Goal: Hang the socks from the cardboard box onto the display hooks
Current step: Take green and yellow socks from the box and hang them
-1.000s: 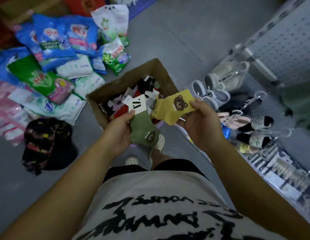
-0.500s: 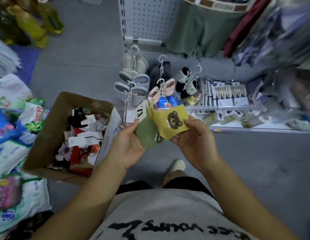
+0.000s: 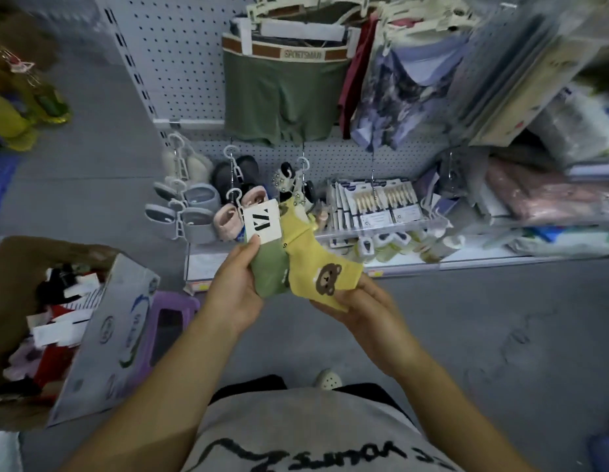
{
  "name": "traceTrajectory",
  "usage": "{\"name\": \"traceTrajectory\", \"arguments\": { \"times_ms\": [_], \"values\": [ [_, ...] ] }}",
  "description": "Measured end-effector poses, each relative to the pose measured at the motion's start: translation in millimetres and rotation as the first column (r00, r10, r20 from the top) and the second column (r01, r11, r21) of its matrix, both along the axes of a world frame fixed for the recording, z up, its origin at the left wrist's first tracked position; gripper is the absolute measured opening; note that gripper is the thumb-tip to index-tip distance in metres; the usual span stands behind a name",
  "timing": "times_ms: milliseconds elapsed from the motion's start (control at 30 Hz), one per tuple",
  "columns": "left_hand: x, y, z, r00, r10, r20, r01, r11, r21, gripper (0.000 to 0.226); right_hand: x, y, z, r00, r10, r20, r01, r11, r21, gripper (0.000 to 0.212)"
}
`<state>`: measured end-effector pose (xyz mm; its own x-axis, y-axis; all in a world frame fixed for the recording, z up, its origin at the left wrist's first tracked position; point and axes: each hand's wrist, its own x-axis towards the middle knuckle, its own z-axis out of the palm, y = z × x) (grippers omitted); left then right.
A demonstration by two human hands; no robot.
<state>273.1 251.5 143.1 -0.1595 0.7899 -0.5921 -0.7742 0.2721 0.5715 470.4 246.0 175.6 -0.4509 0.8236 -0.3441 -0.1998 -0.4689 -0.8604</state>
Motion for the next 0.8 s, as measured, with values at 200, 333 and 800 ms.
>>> {"name": "traceTrajectory", "arguments": {
  "times_ms": [200, 333, 800],
  "values": [
    [85.2, 29.2, 5.4, 0.997, -0.048, 0.053, 0.044, 0.996, 0.075, 0.040, 100.7, 22.4, 5.6, 0.956, 0.177, 0.233, -0.197, 0.978, 0.067, 0.037],
    [126.4, 40.5, 9.4, 0.996, -0.088, -0.030, 0.092, 0.983, 0.159, 0.034, 146.4, 57.6, 19.9, 0.988, 0.114, 0.106, -0.110, 0.993, -0.041, 0.065],
    [202.2, 132.7, 50.8, 0.954, -0.150, -0.258, 0.214, 0.947, 0.239, 0.040, 198.1, 173.0, 48.3, 0.871, -0.414, 0.265, 0.344, 0.898, 0.275, 0.019]
  ]
}}
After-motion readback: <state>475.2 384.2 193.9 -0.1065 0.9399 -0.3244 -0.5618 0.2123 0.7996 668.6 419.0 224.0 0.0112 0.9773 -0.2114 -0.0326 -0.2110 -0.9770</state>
